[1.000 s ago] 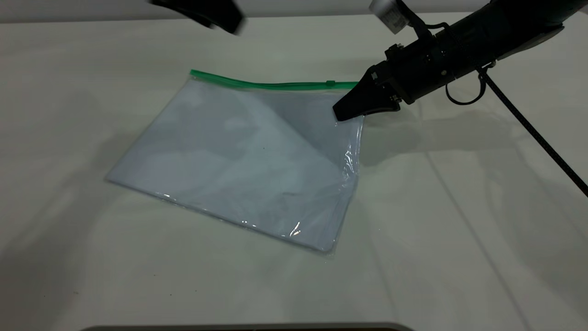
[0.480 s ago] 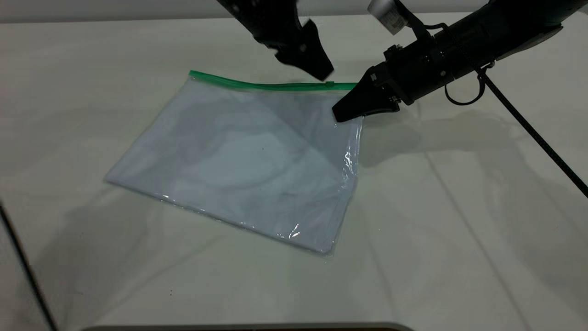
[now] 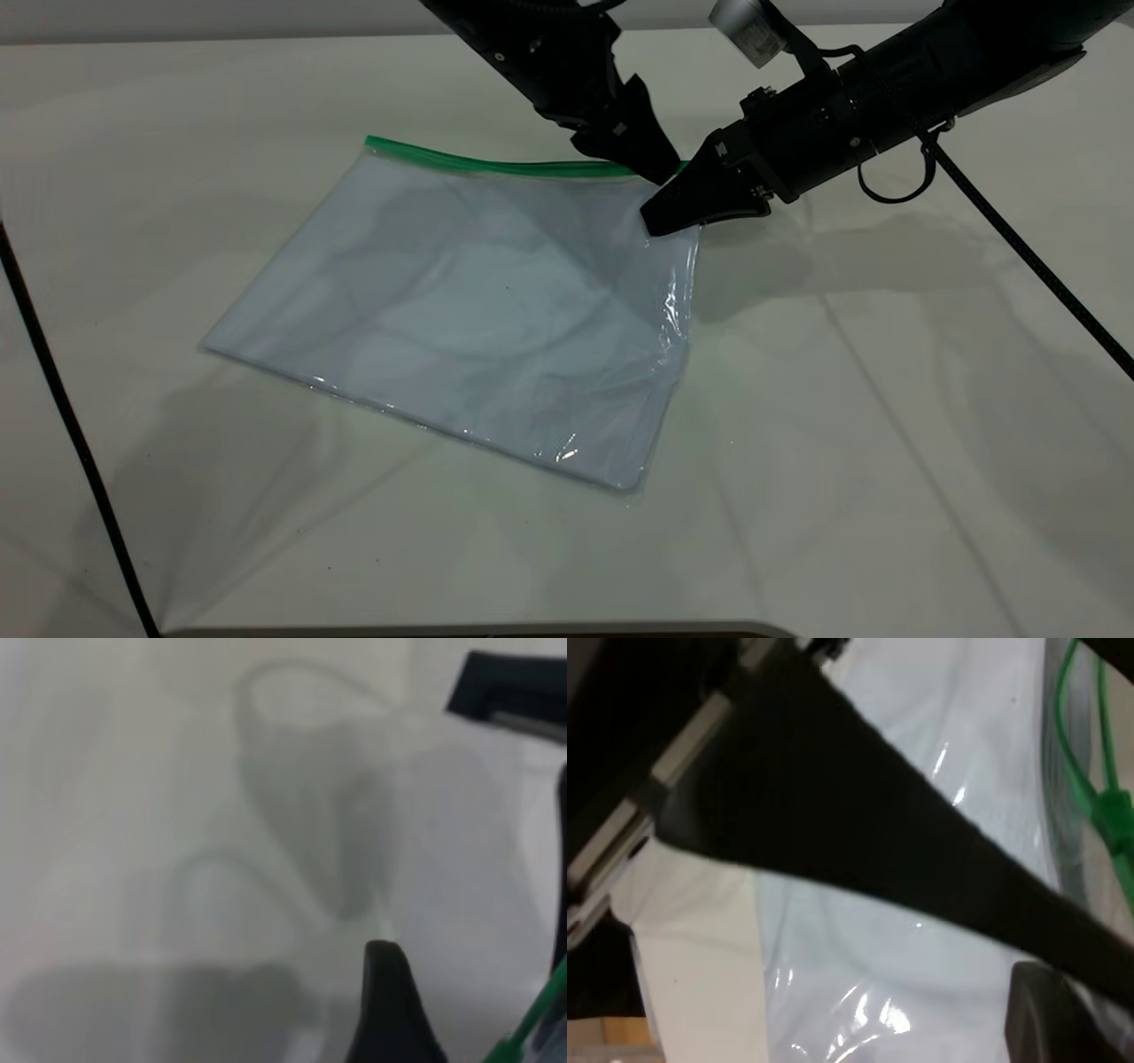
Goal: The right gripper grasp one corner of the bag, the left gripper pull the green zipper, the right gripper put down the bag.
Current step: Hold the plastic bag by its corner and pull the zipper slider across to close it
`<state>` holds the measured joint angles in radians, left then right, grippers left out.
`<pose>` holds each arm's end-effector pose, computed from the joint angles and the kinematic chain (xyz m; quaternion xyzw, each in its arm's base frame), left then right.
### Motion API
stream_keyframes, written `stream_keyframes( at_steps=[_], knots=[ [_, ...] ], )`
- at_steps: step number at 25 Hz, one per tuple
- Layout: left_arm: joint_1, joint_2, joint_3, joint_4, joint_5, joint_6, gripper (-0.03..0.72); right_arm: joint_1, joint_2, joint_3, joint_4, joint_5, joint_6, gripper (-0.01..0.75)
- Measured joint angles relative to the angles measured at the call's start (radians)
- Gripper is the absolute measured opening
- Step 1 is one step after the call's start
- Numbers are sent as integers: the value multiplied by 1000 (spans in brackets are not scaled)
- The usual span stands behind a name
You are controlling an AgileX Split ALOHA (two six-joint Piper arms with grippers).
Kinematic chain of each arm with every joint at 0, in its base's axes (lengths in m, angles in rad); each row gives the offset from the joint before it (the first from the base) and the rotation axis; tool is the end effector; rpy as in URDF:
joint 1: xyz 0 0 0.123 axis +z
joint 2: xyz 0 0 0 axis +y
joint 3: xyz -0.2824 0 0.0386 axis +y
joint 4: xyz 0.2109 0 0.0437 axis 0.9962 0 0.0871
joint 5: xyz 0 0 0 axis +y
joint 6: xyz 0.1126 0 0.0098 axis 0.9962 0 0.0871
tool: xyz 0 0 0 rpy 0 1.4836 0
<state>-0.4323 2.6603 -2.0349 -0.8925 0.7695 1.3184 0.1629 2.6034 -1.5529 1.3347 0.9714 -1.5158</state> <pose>0.4366 -0.2689 0.0475 0.5149 0.7787 -0.2550 0.2520 0.4032 0.1582 0.0086 -0.2838 0.8404 0.4316 0.1642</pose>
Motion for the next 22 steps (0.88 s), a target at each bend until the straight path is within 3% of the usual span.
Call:
stream_keyframes(
  at_steps=[12, 22],
  knots=[
    [-5, 0, -3, -6, 19, 10, 454, 0, 0, 0, -3, 14, -23, 35],
    [-7, 0, -8, 56, 19, -36, 427, 2, 0, 0, -11, 12, -25, 35]
  ],
)
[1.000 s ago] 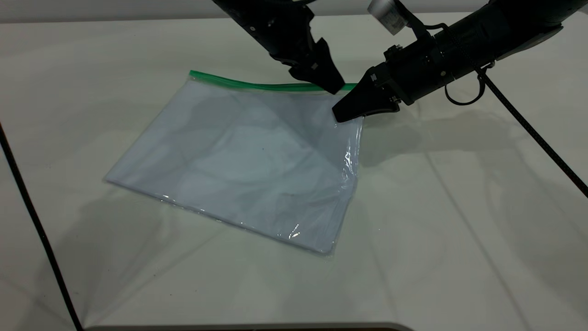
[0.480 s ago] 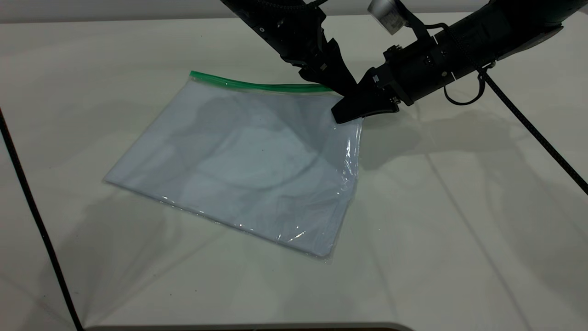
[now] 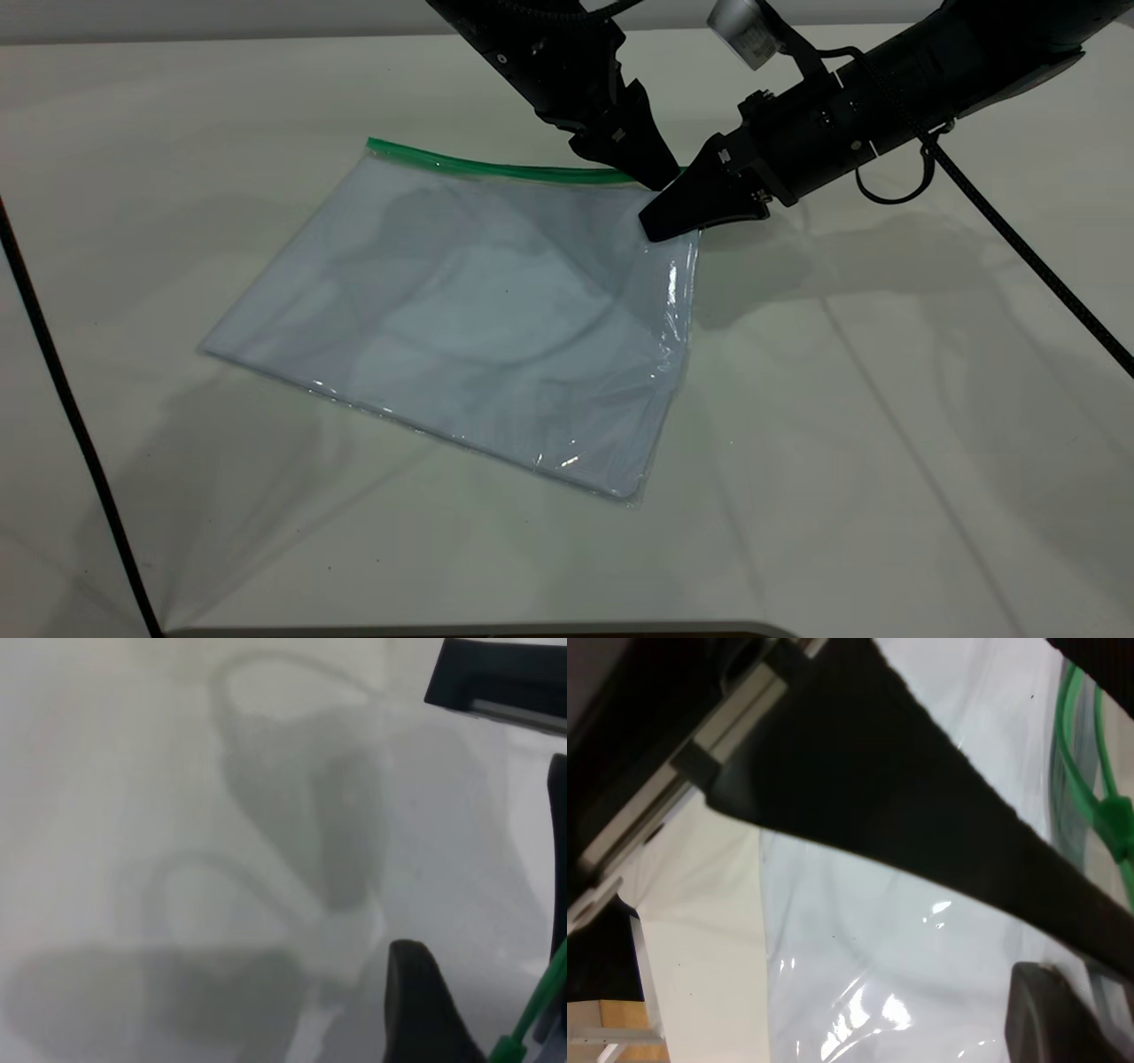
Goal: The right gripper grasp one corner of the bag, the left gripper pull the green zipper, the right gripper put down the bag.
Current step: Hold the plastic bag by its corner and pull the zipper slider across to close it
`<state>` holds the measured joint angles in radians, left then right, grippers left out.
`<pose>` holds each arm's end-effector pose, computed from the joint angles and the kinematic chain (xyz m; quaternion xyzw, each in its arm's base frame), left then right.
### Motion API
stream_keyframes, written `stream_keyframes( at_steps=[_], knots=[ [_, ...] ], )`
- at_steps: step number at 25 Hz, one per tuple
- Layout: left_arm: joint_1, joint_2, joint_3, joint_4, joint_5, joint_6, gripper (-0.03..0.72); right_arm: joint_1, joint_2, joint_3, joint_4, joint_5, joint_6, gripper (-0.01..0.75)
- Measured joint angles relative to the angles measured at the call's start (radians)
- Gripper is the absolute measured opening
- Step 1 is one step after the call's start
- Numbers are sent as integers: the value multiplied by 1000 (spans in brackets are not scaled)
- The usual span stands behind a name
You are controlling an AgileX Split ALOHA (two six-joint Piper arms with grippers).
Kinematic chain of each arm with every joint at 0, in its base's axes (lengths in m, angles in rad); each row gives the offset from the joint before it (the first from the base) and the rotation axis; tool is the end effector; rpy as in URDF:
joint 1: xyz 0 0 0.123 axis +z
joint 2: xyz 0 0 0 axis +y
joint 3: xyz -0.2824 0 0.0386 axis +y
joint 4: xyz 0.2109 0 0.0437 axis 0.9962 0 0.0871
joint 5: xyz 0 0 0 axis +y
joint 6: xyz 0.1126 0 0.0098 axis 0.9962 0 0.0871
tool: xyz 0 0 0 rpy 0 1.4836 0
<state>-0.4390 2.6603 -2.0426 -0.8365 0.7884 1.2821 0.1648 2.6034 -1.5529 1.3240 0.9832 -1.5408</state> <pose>0.4336 -0.2693 0.0463 0.5257 0.7790 -0.2466 0.2364 0.4012 0.1592 0.0088 -0.3005 0.8339 0.4326 0.1649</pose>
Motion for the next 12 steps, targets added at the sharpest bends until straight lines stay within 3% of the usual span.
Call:
stream_keyframes(
  at_steps=[12],
  knots=[
    [0, 0, 0, 3, -1, -1, 339, 1, 0, 0, 0, 3, -5, 35]
  ],
)
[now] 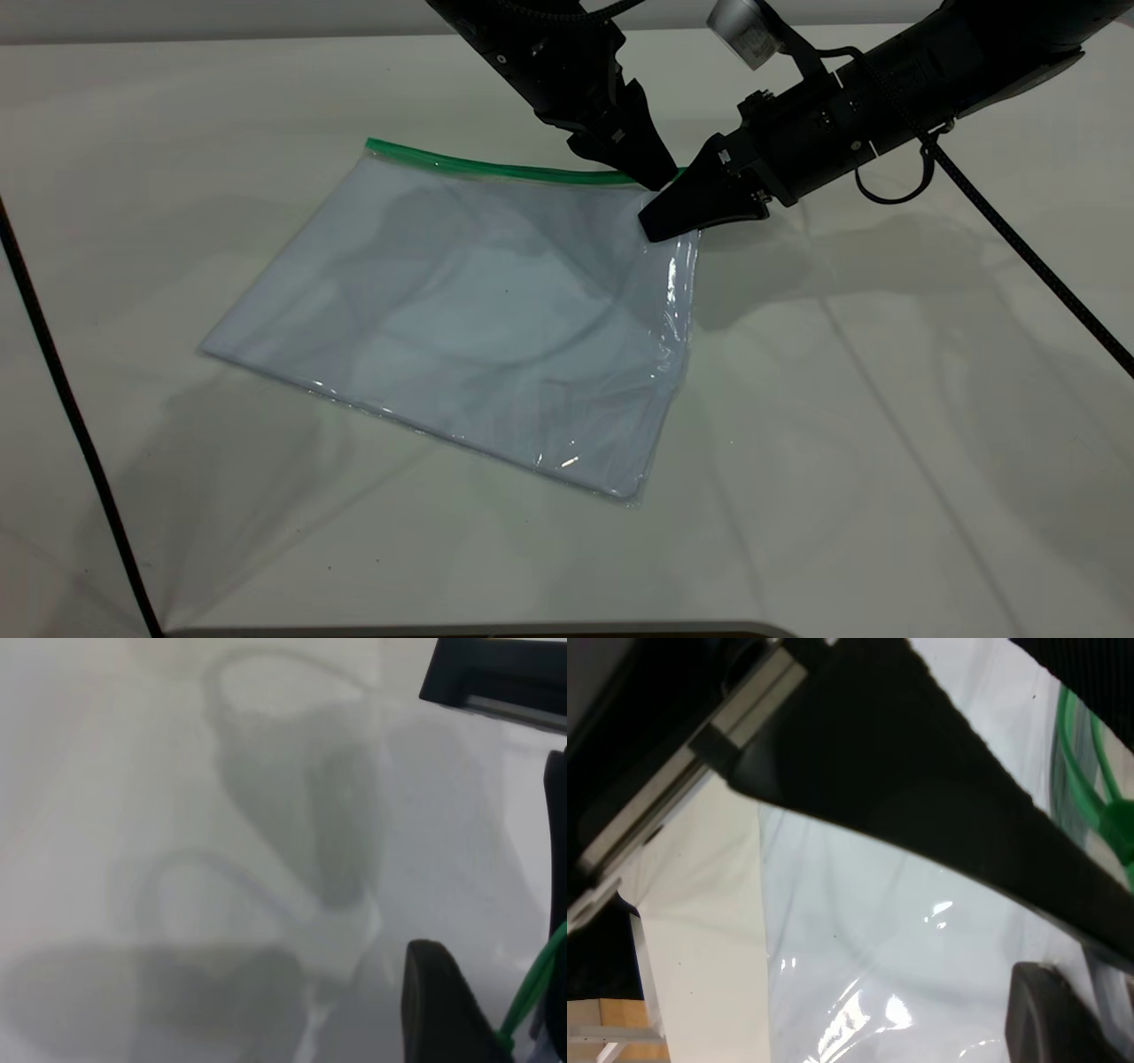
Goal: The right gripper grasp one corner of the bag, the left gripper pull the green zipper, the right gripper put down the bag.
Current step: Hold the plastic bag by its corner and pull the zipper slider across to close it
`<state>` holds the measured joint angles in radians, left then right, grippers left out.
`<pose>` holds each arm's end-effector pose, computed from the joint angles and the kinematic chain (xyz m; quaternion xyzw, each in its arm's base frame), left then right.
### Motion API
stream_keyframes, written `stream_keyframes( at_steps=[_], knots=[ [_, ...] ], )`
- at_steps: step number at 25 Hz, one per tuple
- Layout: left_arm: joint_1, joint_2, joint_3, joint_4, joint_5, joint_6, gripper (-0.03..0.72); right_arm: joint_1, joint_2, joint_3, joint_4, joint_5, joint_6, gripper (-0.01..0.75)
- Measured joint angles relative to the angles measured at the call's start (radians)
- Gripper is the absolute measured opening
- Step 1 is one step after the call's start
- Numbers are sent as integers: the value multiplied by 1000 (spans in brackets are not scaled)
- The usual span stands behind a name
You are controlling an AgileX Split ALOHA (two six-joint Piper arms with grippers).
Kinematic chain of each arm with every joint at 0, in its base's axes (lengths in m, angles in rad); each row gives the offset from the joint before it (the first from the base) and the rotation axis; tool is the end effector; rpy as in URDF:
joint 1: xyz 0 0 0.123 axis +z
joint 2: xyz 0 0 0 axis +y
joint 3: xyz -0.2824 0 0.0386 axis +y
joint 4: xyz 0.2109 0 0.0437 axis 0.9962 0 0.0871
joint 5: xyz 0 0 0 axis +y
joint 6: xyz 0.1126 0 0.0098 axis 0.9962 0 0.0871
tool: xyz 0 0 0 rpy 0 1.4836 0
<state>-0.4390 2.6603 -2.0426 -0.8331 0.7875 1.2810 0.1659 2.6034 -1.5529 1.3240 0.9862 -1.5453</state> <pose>0.4337 -0.2691 0.0462 0.5263 0.7791 -0.2453 0.2362 0.4008 0.1598 0.0090 -0.3031 0.8324 0.4336 0.1652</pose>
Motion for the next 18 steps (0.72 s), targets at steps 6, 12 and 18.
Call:
stream_keyframes(
  at_steps=[6, 12, 18],
  knots=[
    [0, 0, 0, 5, 0, 0, 259, 0, 0, 0, 0, 12, -1, 35],
    [0, 0, -1, 7, 1, 17, 259, 0, 0, 0, 0, 26, -1, 35],
    [9, 1, -50, 23, 73, 13, 336, 0, 0, 0, -4, 83, -16, 35]
  ],
)
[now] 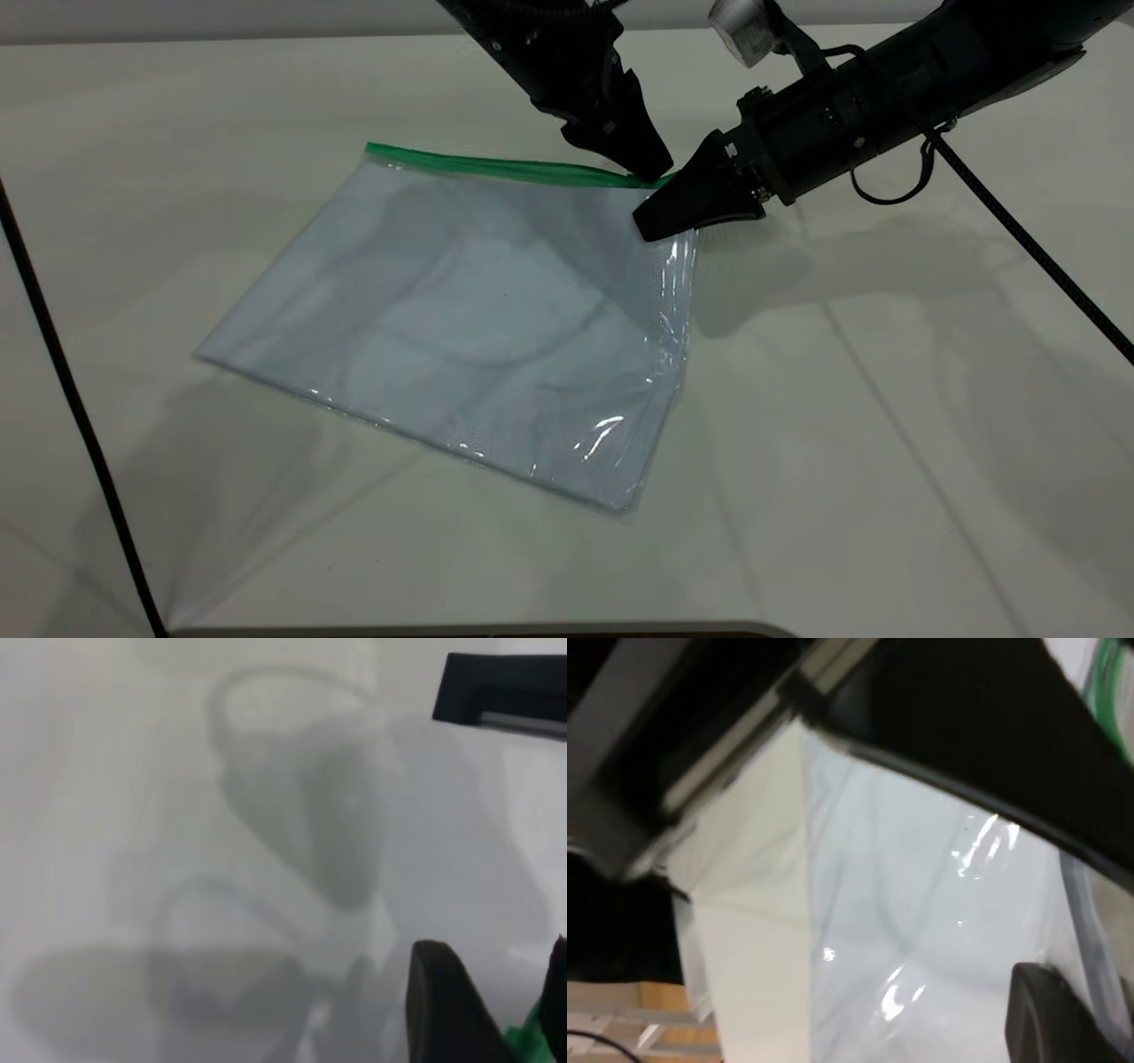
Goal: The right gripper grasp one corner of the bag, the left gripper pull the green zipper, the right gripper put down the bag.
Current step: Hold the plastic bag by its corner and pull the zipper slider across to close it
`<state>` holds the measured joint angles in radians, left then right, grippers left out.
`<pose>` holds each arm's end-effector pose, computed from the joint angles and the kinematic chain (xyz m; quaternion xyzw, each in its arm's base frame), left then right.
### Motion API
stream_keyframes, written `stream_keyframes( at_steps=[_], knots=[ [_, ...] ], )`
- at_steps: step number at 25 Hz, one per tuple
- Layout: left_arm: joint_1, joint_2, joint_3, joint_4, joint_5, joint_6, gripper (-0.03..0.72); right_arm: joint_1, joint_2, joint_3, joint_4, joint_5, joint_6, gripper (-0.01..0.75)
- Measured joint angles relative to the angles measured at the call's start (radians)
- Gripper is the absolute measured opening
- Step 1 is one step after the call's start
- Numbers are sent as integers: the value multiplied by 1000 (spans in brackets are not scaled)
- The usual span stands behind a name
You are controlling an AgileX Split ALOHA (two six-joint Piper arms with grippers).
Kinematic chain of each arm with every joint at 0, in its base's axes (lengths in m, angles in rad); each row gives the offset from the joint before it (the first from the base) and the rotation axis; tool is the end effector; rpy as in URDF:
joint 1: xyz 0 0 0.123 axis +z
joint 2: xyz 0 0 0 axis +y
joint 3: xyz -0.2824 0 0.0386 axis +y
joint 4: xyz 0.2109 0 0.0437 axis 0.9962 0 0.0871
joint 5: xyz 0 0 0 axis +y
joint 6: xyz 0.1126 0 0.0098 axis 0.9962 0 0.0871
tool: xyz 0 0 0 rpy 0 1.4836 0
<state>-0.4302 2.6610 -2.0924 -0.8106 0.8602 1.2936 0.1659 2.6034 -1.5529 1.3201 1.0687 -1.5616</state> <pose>0.4353 -0.2681 0.0561 0.5489 0.7623 -0.2524 0.2320 0.3943 0.1634 0.0147 -0.3183 0.8114 0.4653 0.1545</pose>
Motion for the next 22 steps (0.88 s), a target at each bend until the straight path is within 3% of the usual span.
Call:
stream_keyframes(
  at_steps=[8, 14, 22],
  knots=[
    [65, 4, -101, 6, 147, -73, 357, 2, 0, 0, 1, -3, -82, 35],
    [73, 13, -100, 8, 171, -91, 358, 3, 0, 0, 26, -112, -178, 35],
    [66, 44, -101, -12, 173, -86, 359, 3, 0, 0, 57, -115, -245, 35]
  ],
)
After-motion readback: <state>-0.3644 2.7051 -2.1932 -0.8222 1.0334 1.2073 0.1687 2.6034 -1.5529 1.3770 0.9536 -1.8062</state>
